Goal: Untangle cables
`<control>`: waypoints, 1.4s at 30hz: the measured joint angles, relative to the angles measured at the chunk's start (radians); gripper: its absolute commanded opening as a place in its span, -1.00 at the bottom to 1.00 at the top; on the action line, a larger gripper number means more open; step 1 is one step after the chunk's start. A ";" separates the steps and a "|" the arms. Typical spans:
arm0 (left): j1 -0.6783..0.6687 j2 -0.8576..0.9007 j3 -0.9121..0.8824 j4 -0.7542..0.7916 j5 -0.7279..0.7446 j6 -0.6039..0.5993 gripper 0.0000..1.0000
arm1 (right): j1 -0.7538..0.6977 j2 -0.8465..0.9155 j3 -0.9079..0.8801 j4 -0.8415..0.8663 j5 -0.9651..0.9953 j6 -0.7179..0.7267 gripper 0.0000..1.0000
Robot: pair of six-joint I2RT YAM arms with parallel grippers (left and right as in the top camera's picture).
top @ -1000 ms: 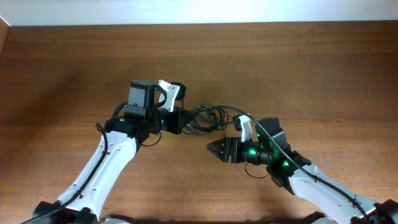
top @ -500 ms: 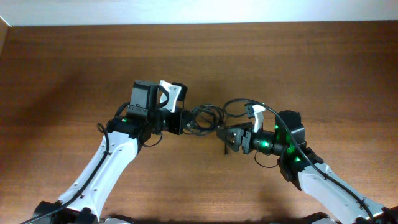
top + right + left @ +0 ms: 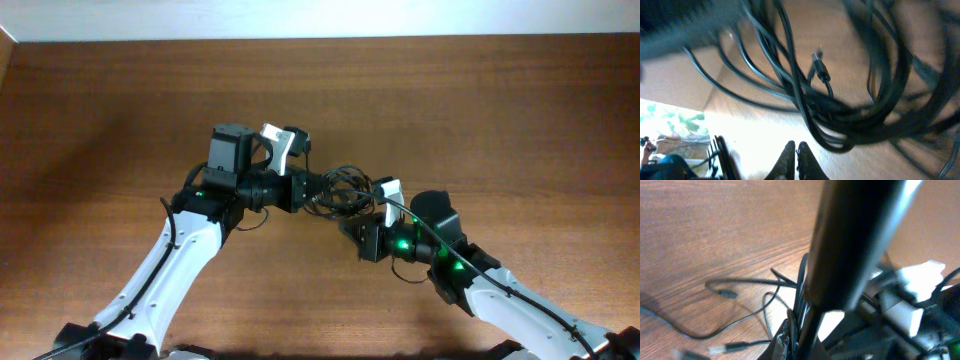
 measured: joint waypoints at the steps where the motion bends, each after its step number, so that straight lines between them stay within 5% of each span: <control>1: 0.000 0.000 0.000 0.026 0.003 -0.009 -0.77 | 0.001 0.000 0.001 -0.052 0.011 0.001 -0.92; 6: 0.000 0.000 -0.001 0.166 -0.003 -0.063 -0.74 | 0.002 -0.004 0.002 -0.312 0.152 0.016 -0.91; 11: 0.000 0.000 -0.001 0.194 -0.103 -0.170 -1.00 | 0.002 -0.004 0.002 -0.369 0.300 0.145 -0.92; 20: 0.000 0.000 -0.001 -0.023 -0.301 -0.406 -1.00 | 0.002 -0.004 0.002 -0.405 0.426 0.282 -0.90; 23: 0.000 0.000 -0.001 -0.044 -0.317 -0.437 -1.00 | 0.002 -0.004 0.002 -0.386 0.452 0.302 -0.62; 29: -0.042 0.000 -0.001 -0.022 -0.287 -0.258 -1.00 | 0.002 -0.004 0.000 -0.227 0.389 0.315 -0.24; 42: -0.124 0.000 -0.001 0.037 -0.257 -0.067 -1.00 | 0.002 -0.003 0.000 -0.142 0.218 0.318 -0.12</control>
